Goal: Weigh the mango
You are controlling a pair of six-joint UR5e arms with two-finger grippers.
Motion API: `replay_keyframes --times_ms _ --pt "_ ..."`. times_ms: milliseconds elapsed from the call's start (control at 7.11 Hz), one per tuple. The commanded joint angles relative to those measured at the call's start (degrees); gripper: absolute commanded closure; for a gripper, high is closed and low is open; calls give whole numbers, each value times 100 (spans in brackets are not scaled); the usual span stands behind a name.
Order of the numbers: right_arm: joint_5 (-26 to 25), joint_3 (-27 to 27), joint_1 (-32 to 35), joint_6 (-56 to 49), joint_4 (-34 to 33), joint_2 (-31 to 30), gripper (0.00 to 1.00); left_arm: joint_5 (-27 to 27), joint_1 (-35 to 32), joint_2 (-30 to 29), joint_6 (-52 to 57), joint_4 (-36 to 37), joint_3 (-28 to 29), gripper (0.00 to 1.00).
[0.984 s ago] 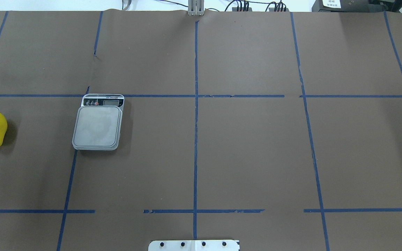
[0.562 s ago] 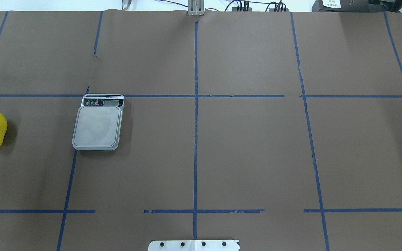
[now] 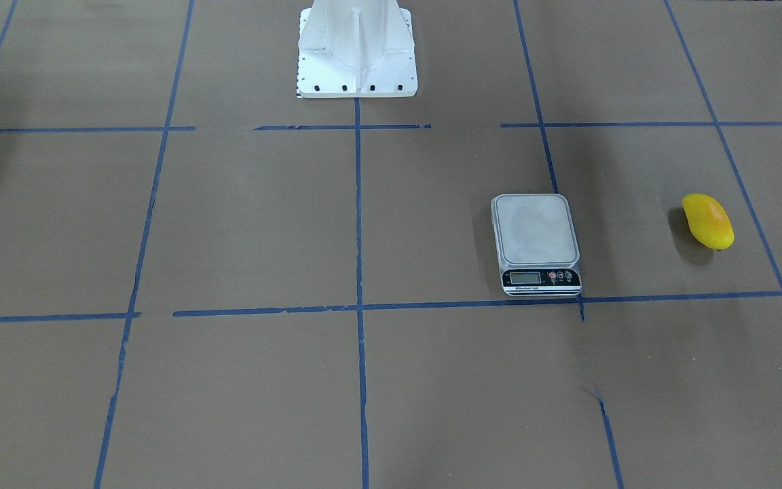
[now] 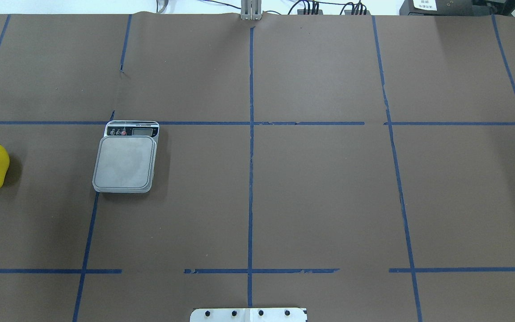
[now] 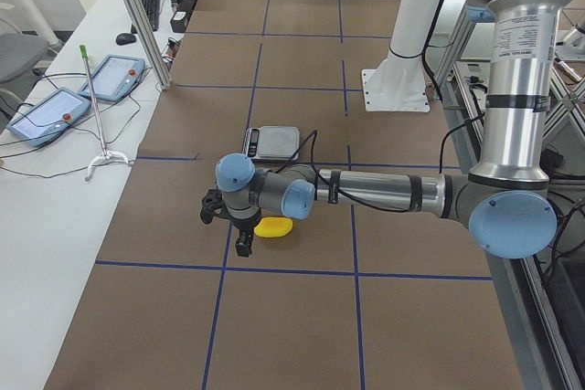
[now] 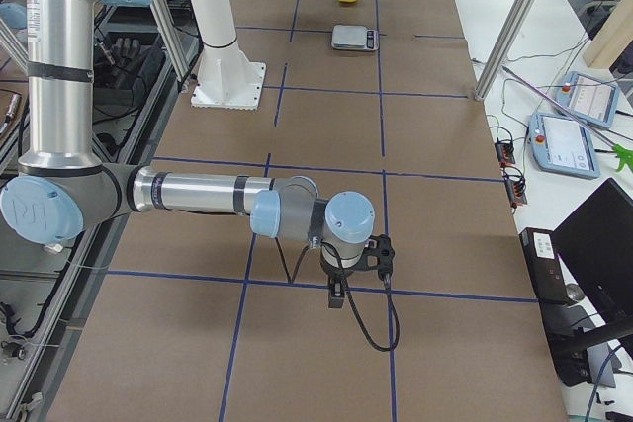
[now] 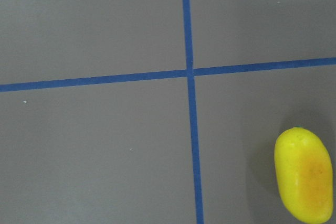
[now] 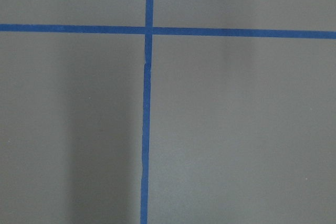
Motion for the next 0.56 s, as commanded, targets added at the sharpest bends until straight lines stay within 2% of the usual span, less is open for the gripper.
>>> replay_keyframes --times_ms 0,141,281,422 --pt "0 0 0 0 0 -4 0 -5 401 3 -191 -1035 506 0" --pt "0 0 0 0 0 -4 0 3 610 3 -321 -1476 833 0" --pt "0 0 0 0 0 -4 0 -5 769 -6 -975 -1507 819 0" --pt "0 0 0 0 0 -4 0 -145 823 -6 -1190 -1542 801 0"
